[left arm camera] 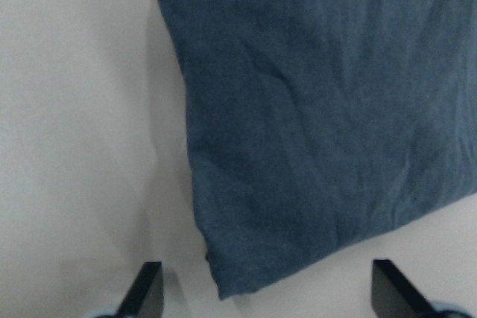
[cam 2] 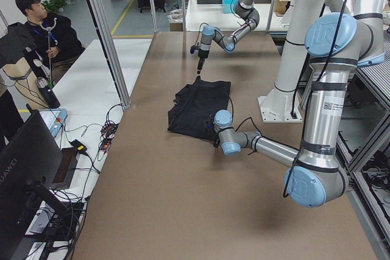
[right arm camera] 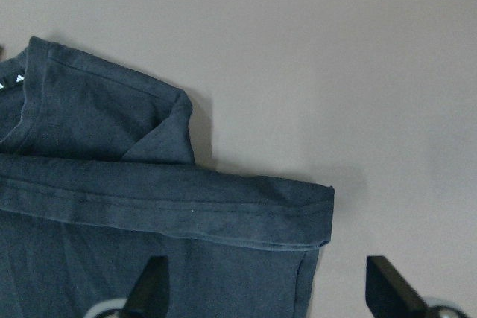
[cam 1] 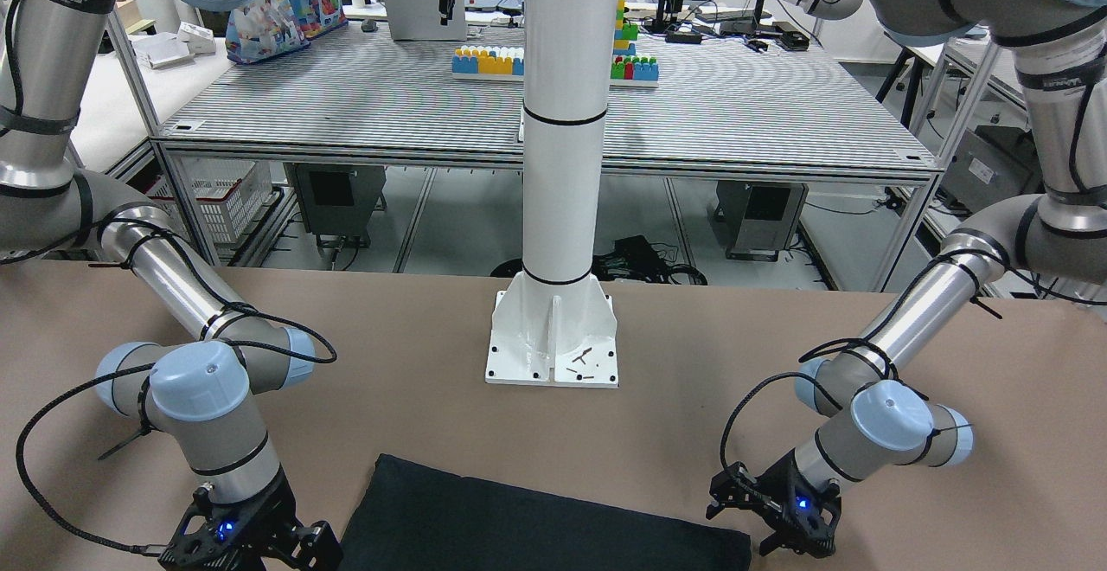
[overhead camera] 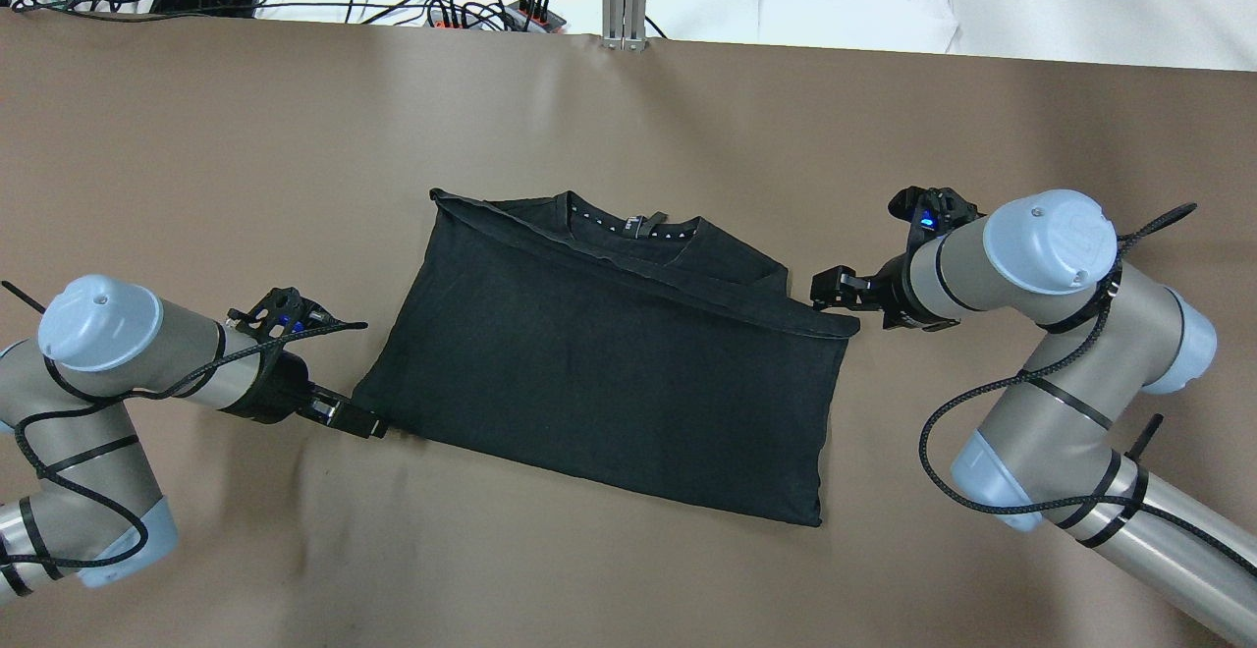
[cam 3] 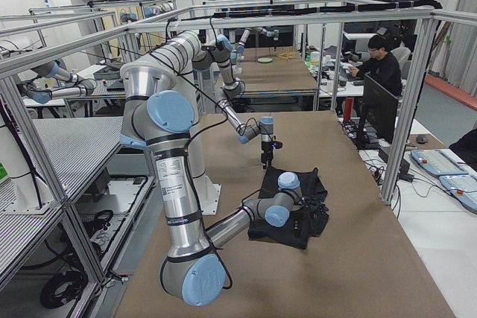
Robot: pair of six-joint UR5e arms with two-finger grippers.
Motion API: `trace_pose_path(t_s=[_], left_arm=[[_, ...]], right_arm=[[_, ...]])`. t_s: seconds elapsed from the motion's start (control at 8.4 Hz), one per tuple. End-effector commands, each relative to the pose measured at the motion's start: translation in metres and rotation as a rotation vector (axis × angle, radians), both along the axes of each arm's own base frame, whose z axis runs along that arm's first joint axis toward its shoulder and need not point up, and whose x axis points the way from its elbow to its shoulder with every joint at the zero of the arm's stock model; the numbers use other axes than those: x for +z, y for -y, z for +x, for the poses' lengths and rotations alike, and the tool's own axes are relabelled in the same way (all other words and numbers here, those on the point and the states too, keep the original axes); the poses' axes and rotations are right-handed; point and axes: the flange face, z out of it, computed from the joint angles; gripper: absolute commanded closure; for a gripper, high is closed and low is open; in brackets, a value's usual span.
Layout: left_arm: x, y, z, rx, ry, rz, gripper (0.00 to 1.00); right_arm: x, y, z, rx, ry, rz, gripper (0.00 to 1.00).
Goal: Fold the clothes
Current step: 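Move the left gripper to the folded shirt's near corner and grasp it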
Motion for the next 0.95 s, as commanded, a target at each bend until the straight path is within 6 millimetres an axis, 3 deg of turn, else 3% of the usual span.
trace_pose_path(t_s=[0.0, 0.24, 0.36, 0.48, 0.6, 0.83], left_arm=[[-0.007, 0.007, 0.007, -0.003, -0.003, 0.0, 0.15], [-0.009, 0.013, 0.014, -0.007, -0.003, -0.009, 0.41], [-0.008, 0.014, 0.012, -0.01, -0.003, -0.01, 0.64], [-0.009, 0.014, 0.012, -0.009, -0.004, -0.011, 0.94], [-0.008, 0.017, 0.008, -0.017, -0.005, -0.013, 1.0], [-0.008, 0.035, -0.015, -0.051, -0.01, -0.018, 1.0]], right_arm=[[0.001, -0.004, -0.007, -0.001, -0.008, 0.008, 0.07], [0.002, -0.006, -0.01, -0.003, -0.012, 0.009, 0.07], [0.001, -0.006, -0.01, -0.003, -0.01, 0.01, 0.07], [0.001, -0.006, -0.01, -0.003, -0.01, 0.01, 0.07], [0.001, -0.006, -0.01, -0.003, -0.01, 0.01, 0.07], [0.001, -0.006, -0.01, -0.002, -0.01, 0.009, 0.07]])
